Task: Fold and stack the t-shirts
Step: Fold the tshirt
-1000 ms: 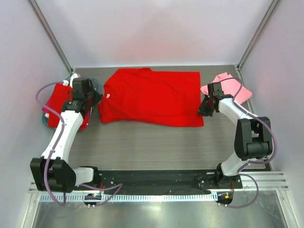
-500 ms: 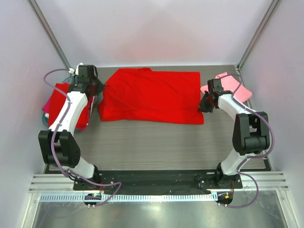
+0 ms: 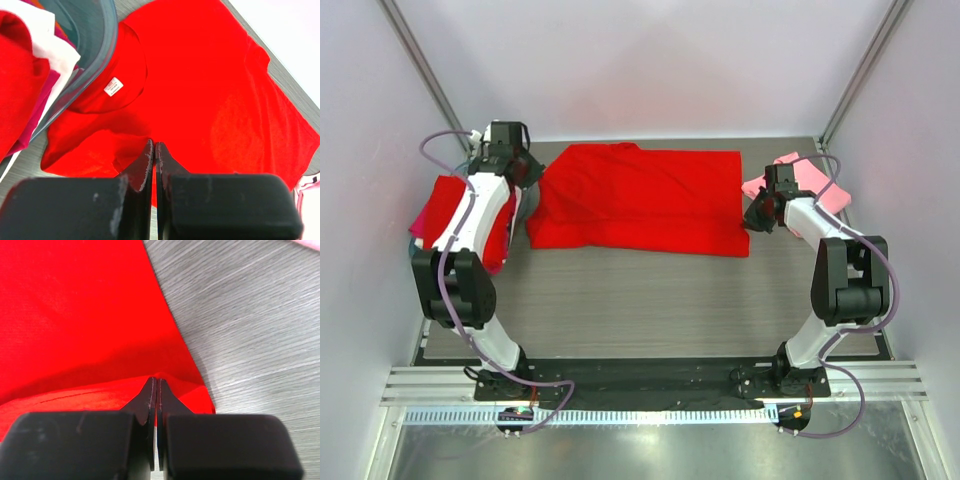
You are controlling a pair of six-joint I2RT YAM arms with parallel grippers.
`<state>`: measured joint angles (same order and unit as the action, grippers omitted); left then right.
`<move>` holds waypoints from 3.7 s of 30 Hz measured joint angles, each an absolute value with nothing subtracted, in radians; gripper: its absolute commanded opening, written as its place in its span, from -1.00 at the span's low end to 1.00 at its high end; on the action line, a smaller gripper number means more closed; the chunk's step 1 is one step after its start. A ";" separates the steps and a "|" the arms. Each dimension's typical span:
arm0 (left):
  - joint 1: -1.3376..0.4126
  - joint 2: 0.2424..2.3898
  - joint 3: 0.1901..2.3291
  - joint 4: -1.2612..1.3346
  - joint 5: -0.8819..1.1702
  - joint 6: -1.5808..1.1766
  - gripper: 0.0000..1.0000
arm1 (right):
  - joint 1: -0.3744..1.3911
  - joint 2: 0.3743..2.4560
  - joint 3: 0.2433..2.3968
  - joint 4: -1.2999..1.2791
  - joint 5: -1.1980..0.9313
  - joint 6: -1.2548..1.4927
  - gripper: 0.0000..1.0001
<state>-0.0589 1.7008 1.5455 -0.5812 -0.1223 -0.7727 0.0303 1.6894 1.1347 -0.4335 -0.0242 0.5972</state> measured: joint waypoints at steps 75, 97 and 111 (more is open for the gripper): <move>-0.096 1.910 1.817 -0.710 -0.274 -0.786 -0.99 | 0.016 1.882 1.309 -0.404 -0.065 0.604 -0.98; -0.090 1.921 1.825 -0.609 -0.072 -0.824 0.63 | 0.016 1.560 0.967 -0.221 -0.036 0.675 0.03; -0.089 1.291 1.001 -0.345 -0.030 -0.895 0.55 | 0.084 1.317 0.541 -0.026 0.069 0.930 0.01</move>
<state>-0.0895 1.2907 1.0012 -0.3447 -0.0299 -0.8951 0.0837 1.3170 0.5407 -0.0261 0.0692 0.9302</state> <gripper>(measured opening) 0.776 0.505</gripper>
